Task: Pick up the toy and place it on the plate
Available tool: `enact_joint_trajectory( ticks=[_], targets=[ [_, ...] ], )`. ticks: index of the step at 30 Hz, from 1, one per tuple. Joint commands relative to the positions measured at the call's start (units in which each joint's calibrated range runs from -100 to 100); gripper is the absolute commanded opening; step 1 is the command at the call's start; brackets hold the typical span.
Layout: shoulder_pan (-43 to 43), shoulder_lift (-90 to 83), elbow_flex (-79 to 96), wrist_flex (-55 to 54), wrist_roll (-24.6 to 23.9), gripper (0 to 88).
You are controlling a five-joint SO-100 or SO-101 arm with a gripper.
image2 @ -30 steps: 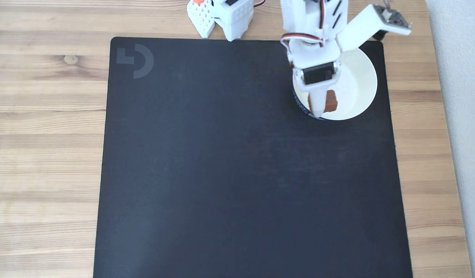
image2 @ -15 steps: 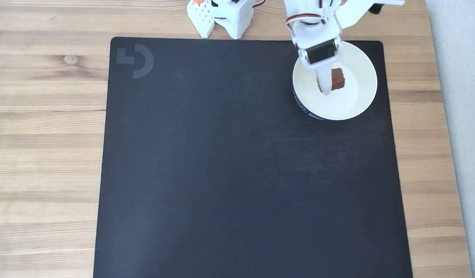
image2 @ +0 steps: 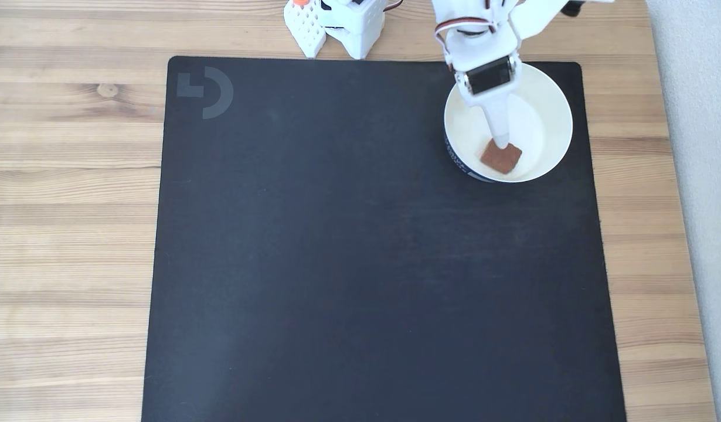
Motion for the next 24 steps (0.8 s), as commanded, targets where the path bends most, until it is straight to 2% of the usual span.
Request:
enact_joint_trajectory(
  ticks=[1, 5, 7, 11, 14, 20, 24],
  targets=[
    [1.9, -1.3, -1.5, -1.5, -0.2, 19.6],
    [7.1, -1.3, -5.2, -1.8, 0.3, 10.7],
    [11.5, -1.7, -8.3, -1.9, 0.4, 2.6],
    [19.8, -7.3, -7.9, -1.9, 0.8, 2.3],
    [25.3, -11.2, -6.8, -1.9, 4.4, 2.3],
    [42.1, -17.5, -2.6, -1.9, 11.7, 2.2],
    [47.5, -21.4, 1.1, -1.9, 14.9, 2.2]
  ],
)
